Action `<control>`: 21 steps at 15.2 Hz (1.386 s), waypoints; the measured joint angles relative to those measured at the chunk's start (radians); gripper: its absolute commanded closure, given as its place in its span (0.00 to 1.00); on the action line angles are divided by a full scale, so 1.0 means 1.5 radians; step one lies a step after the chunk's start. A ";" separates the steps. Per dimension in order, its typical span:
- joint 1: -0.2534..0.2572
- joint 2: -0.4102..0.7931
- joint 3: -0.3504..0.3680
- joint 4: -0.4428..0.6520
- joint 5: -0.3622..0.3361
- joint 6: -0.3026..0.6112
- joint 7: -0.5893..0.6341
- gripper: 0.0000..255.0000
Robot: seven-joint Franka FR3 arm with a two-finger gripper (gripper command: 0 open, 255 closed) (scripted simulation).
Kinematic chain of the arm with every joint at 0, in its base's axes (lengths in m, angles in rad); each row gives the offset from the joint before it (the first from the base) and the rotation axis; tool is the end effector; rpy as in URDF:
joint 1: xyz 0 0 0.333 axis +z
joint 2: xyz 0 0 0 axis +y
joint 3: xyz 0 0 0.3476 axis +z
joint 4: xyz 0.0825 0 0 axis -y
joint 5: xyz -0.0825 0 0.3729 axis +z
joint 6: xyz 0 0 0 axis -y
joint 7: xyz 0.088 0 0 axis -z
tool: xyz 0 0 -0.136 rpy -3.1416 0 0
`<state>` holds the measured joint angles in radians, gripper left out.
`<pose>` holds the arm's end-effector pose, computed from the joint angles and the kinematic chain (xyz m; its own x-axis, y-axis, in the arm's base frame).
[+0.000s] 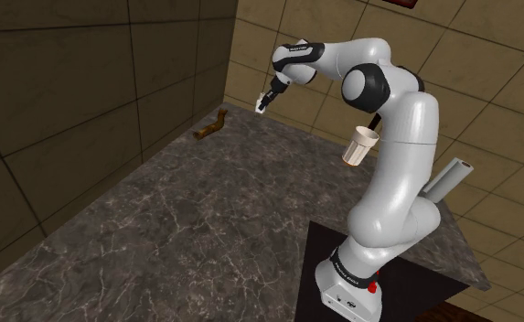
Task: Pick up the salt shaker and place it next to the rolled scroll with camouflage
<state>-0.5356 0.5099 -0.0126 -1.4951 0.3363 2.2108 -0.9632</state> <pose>0.6335 -0.3631 0.4017 0.9134 0.2223 0.3411 0.2447 -0.9693 -0.0237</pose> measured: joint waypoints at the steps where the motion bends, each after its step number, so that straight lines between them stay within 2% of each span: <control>1: 0.000 0.000 0.001 -0.010 0.002 0.010 -0.003 1.00; 13: -0.003 0.047 0.010 -0.047 0.020 0.090 -0.034 1.00; 20: -0.003 0.051 0.011 -0.051 0.022 0.099 -0.037 1.00; 21: -0.003 0.051 0.011 -0.051 0.022 0.099 -0.037 0.00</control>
<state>-0.5403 0.5870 0.0037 -1.5713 0.3698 2.3593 -1.0182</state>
